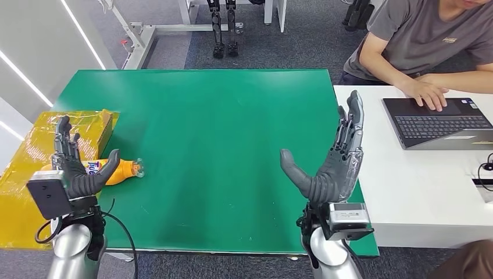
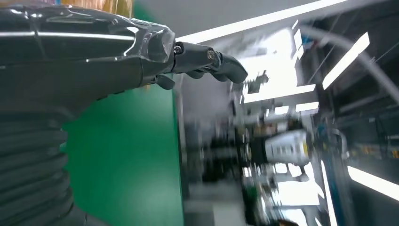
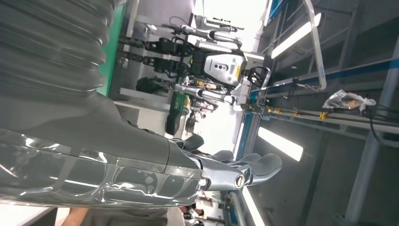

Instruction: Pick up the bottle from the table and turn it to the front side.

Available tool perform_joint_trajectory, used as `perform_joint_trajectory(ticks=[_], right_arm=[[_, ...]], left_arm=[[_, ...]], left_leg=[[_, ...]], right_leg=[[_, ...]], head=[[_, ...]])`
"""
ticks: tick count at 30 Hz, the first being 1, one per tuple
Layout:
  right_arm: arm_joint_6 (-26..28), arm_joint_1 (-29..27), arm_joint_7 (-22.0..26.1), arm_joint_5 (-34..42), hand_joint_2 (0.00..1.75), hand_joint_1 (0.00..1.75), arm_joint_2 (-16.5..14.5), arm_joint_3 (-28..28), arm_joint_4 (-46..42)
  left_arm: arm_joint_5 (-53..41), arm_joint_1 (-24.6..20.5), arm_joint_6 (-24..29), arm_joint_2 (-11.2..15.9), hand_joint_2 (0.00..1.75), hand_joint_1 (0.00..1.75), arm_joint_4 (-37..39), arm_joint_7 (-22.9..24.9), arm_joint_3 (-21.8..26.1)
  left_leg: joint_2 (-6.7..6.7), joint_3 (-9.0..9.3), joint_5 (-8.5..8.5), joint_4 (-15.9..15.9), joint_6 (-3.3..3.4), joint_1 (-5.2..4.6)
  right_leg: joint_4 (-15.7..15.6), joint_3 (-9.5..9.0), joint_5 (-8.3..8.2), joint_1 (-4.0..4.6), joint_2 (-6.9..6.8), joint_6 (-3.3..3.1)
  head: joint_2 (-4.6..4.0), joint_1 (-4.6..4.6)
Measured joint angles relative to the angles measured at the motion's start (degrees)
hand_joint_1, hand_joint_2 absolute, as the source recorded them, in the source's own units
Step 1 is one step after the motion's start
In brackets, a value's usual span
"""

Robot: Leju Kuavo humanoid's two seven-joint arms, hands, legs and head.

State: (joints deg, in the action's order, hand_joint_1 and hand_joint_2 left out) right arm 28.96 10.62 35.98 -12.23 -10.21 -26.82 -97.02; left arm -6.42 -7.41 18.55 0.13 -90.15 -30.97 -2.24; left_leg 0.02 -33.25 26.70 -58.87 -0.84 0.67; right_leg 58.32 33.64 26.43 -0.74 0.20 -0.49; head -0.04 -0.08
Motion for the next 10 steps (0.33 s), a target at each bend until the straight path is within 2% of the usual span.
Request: perform_joint_trajectory(ticks=[10], right_arm=[[-0.04, 0.37, -0.16, 1.23, 1.75, 0.0, 0.0, -0.85, 1.54]], left_arm=[[24.06, -2.35, -15.02, -5.2, 1.75, 0.0, -2.79, 1.81, -3.83]], left_leg=[[0.0, -0.02, 0.0, -0.01, 0.0, 0.0]], right_leg=[[0.0, 0.02, 0.0, 0.0, 0.0, 0.0]], head=[[0.0, -0.01]])
